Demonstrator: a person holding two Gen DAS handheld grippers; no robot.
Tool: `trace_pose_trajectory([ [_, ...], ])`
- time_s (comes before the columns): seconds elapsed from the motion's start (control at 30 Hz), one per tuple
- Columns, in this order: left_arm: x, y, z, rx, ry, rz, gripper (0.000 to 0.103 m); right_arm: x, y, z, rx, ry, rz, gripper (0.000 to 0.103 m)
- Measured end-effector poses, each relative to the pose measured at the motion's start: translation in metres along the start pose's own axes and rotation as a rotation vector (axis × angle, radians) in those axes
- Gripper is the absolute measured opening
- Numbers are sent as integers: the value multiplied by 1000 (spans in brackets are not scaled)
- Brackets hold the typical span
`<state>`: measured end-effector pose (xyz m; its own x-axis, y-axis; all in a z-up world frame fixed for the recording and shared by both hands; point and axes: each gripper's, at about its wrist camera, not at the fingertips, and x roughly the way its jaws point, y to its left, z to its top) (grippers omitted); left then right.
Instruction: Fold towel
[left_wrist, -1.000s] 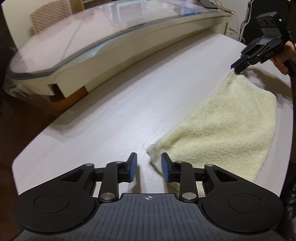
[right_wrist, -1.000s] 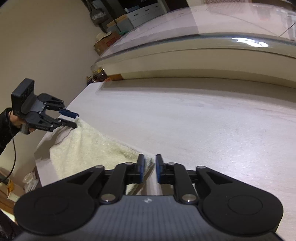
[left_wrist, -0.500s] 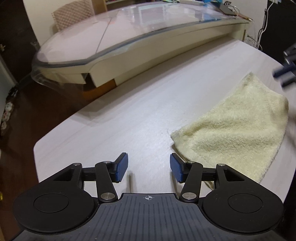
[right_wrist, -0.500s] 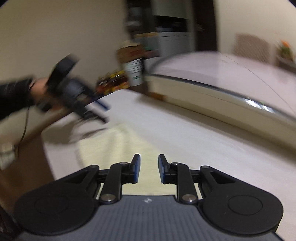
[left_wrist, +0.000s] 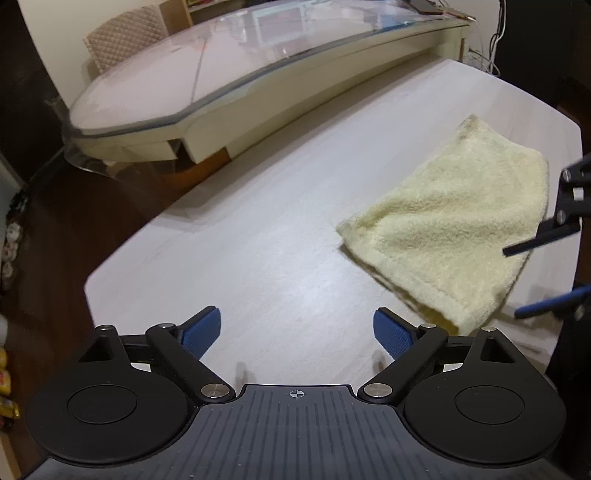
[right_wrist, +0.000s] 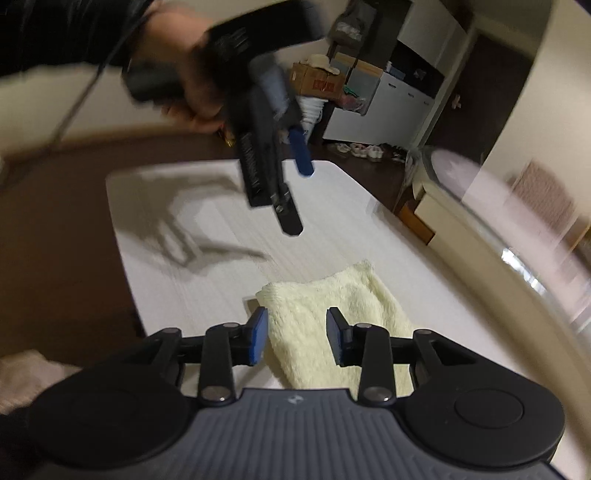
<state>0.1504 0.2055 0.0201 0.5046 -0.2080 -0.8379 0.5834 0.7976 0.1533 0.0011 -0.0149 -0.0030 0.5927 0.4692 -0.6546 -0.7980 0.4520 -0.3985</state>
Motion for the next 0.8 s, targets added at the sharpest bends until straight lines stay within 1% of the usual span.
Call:
trace_pose_trajectory([
  [0.07, -1, 1, -3, 0, -7, -1, 97, 10, 14, 4, -47, 12, -34, 38],
  [0.2, -4, 1, -12, 10, -28, 4, 98, 28, 32, 8, -133, 42, -84, 38],
  [0.3, -7, 4, -17, 0, -48, 1, 99, 42, 41, 11, -185, 63, -122, 37],
  [0.5, -11, 9, -27, -26, -68, -5, 101, 63, 57, 15, -273, 83, -182, 32],
  [0.57, -12, 11, -31, -37, -71, -8, 101, 67, 59, 16, -288, 84, -182, 23],
  [0.6, -13, 11, -33, -39, -72, -9, 101, 69, 60, 16, -298, 85, -180, 22],
  [0.63, -14, 11, -34, -36, -75, -7, 101, 70, 60, 16, -302, 83, -176, 15],
  [0.67, -15, 9, -36, -25, -78, -6, 101, 71, 60, 16, -302, 77, -162, 12],
  [0.77, -18, 2, -40, 33, -90, -4, 101, 66, 55, 14, -286, 49, -128, 10],
  [0.8, -20, -3, -42, 76, -100, -9, 101, 62, 52, 14, -271, 35, -106, 9],
])
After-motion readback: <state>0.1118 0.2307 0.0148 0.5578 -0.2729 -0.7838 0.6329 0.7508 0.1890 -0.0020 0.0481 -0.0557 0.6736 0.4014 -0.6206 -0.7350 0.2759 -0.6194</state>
